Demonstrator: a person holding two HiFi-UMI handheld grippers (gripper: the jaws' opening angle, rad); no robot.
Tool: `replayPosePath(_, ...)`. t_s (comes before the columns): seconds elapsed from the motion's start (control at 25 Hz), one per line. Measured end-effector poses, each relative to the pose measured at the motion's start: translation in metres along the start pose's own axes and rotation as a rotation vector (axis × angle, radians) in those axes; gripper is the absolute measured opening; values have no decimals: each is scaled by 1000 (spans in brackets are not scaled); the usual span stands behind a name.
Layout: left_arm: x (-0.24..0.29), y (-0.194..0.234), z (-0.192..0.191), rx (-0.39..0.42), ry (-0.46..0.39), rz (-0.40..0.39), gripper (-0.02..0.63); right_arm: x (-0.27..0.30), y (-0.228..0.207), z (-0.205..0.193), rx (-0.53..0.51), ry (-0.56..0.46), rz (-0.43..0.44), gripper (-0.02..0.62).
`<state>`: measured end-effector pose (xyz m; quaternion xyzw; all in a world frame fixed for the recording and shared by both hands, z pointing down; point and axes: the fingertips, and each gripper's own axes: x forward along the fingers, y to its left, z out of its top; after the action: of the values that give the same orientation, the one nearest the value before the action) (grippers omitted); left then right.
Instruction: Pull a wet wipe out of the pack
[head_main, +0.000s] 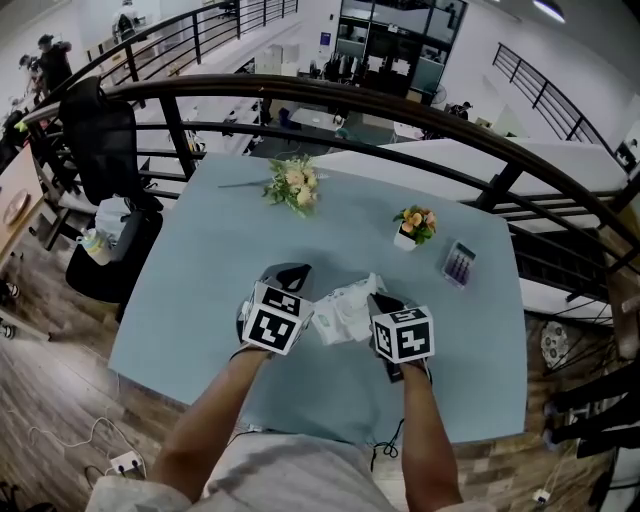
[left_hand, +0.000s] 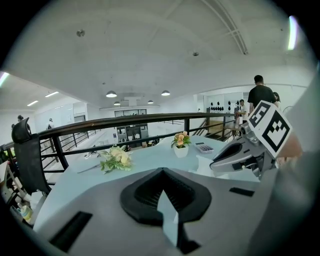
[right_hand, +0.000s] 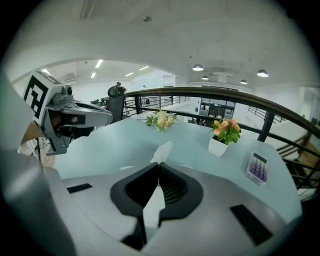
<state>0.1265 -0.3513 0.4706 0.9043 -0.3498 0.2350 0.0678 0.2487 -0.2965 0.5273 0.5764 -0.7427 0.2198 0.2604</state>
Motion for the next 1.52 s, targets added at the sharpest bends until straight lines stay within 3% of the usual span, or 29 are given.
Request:
replayPosePath(0.8, -13, 7, 9, 20, -25, -13, -8, -17, 6, 26, 4, -64, -45, 11)
replayPosePath(1.52, -31, 17, 9, 15, -36, 17, -8, -29, 23, 54, -4, -128, -24, 11)
